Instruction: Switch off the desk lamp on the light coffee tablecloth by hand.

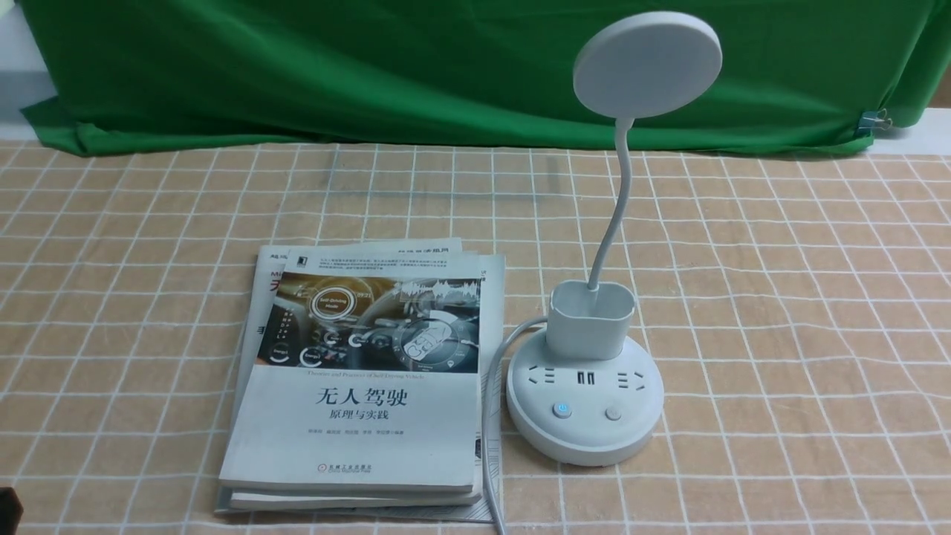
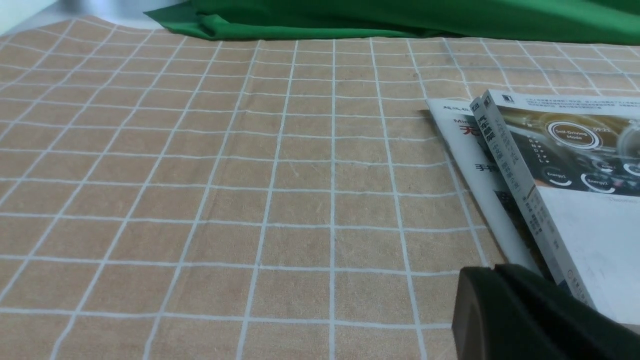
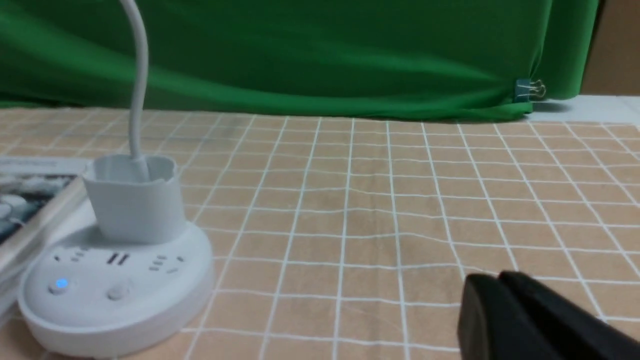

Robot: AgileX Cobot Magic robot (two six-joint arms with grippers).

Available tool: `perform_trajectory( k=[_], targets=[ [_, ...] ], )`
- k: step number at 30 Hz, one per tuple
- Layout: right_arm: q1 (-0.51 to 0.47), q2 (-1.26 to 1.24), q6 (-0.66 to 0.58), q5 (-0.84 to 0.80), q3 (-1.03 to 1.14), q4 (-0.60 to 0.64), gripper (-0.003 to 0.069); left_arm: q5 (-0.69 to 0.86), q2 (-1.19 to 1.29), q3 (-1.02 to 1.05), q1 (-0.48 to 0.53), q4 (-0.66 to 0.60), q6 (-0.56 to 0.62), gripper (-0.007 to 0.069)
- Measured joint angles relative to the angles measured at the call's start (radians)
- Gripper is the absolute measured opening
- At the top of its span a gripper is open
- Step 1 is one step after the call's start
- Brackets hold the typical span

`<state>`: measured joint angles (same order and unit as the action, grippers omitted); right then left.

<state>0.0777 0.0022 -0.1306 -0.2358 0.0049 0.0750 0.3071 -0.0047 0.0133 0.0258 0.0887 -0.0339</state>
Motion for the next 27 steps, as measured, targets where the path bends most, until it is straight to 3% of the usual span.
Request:
perform_trajectory(
  k=[27],
  targets=[
    [0.000,0.000,0.000,-0.008,0.000,-0.003,0.0073,-0.001,0.000,0.000,0.000,0.000,0.000,0.0004]
  ],
)
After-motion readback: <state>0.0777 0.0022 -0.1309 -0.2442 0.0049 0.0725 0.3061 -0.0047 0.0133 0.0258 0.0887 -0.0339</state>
